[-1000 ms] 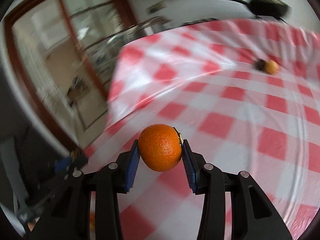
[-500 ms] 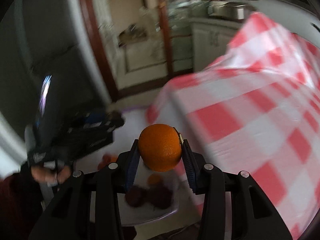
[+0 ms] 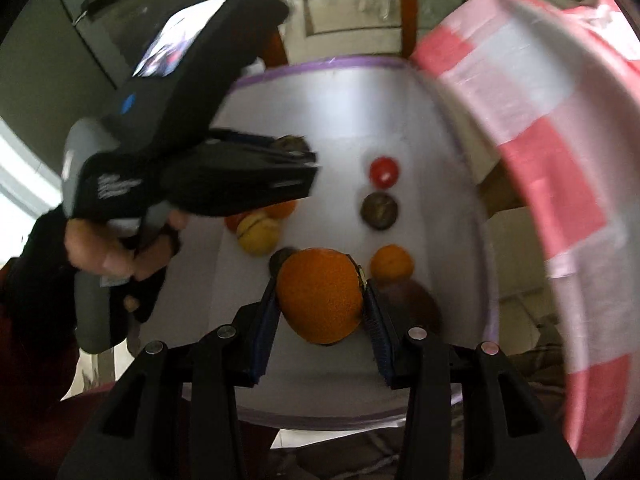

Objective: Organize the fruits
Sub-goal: 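Carry the mandarin and brown fruit to the white box and release both, then move both open tools back over the last two fruits on the tablecloth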

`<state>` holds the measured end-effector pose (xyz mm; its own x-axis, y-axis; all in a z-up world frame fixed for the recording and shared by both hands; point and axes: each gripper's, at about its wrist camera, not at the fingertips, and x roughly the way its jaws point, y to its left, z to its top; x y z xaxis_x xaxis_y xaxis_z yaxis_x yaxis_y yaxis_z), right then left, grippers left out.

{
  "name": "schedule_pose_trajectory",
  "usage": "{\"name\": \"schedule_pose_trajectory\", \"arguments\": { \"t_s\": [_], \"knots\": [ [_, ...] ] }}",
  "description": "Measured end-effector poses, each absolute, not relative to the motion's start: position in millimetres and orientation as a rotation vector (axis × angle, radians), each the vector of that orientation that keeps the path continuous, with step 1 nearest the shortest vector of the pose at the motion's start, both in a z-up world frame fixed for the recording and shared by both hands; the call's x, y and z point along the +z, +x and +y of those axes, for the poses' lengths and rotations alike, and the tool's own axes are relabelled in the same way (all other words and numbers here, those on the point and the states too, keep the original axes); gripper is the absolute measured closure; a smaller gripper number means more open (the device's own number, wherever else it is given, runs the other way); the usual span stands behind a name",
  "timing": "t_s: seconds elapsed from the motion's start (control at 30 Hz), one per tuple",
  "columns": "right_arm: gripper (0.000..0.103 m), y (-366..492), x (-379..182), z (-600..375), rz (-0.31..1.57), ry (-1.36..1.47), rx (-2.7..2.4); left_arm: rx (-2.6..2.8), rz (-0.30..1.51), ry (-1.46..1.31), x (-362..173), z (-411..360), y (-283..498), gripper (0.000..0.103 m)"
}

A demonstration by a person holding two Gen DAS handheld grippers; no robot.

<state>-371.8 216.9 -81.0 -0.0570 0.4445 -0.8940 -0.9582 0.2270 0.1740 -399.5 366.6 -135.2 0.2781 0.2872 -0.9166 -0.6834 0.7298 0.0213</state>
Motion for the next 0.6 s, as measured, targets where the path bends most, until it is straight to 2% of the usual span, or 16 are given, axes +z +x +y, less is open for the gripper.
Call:
{"name": "schedule_pose_trajectory", "arguments": {
  "t_s": [0.47,0.5,0.57,0.6],
  "knots": [
    [0.059,-416,-117,230,1.08,-0.902,1.383,0.71,1.155,-0.405,-147,368,-391,0.061],
    [0.057,-415,-115,228,1.077,-0.894,1.379,0.712,1.156,-0.402,-147,368,-391,0.059],
    [0.044,-411,-113,227,1.072,-0.879,1.369,0.715,1.151,-0.391,-146,367,-391,0.045],
    [0.044,-405,-112,229,1.069,-0.872,1.369,0.719,1.146,-0.388,-145,368,-390,0.042]
  ]
}}
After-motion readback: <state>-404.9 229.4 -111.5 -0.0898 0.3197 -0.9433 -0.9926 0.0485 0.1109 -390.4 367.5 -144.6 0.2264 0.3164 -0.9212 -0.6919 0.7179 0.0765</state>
